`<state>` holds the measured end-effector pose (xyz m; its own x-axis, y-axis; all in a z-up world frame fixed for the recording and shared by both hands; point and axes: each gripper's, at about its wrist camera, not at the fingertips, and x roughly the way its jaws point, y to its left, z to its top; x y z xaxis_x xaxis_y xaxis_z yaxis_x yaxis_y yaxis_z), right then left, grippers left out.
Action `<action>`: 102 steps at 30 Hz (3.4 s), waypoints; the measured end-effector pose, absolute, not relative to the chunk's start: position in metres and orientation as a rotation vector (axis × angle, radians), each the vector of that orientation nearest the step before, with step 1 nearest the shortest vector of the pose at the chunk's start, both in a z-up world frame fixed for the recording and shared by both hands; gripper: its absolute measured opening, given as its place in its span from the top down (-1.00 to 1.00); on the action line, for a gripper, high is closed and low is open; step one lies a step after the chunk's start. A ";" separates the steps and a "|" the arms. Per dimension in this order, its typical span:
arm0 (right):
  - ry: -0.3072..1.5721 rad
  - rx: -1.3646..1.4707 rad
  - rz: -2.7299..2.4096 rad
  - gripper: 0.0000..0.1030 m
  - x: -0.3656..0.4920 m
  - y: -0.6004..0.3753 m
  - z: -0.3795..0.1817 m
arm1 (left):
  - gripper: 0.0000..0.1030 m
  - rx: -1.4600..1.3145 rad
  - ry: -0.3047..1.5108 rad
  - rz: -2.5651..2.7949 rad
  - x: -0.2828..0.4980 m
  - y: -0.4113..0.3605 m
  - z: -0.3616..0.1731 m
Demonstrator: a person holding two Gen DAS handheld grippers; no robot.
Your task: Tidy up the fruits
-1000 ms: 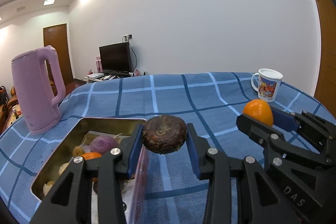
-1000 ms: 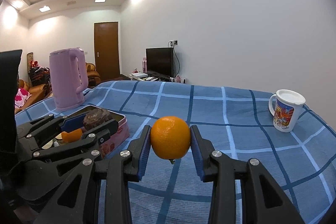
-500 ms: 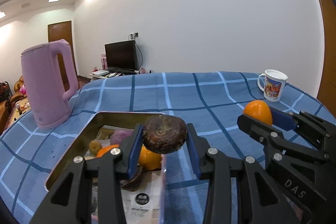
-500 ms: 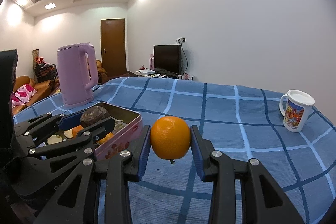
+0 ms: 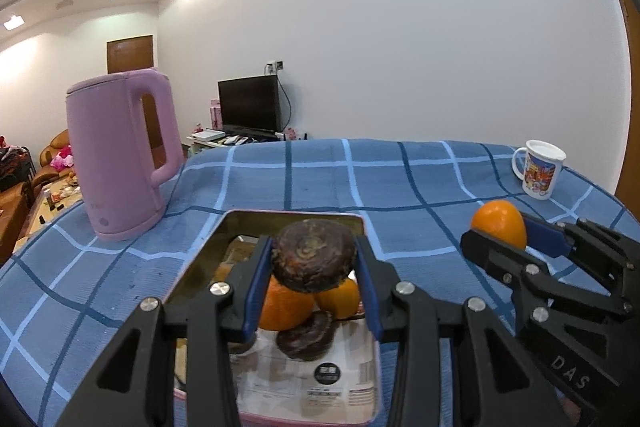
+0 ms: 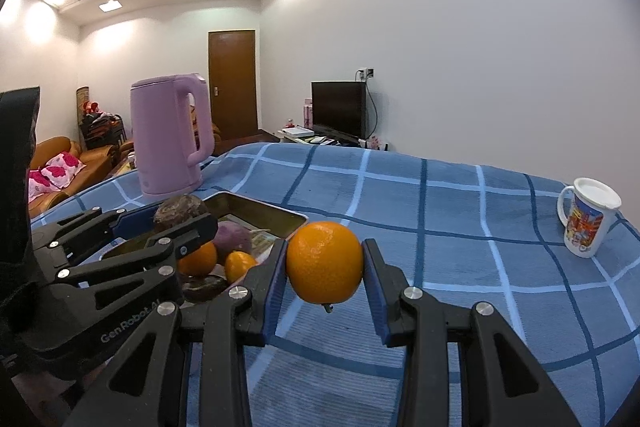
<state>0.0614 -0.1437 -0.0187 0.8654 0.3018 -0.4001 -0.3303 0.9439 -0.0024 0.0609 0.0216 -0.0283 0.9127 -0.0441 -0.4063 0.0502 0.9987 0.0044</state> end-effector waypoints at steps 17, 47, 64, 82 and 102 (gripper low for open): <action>0.427 -0.097 0.386 0.25 0.065 -0.114 -0.022 | 0.19 0.026 0.414 0.004 0.058 0.052 -0.025; 0.461 -0.157 0.478 0.24 0.073 -0.056 -0.029 | 0.19 -0.016 0.516 0.086 0.069 0.102 -0.040; 0.564 -0.189 0.547 0.22 0.085 -0.039 -0.040 | 0.16 -0.021 0.608 0.061 0.080 0.107 -0.052; 0.536 -0.125 0.490 -0.28 0.079 -0.056 -0.036 | -0.46 -0.021 0.539 0.087 0.064 0.111 -0.040; 0.445 -0.073 0.360 -0.38 0.054 -0.097 -0.007 | -0.92 -0.005 0.459 0.100 0.040 0.099 -0.014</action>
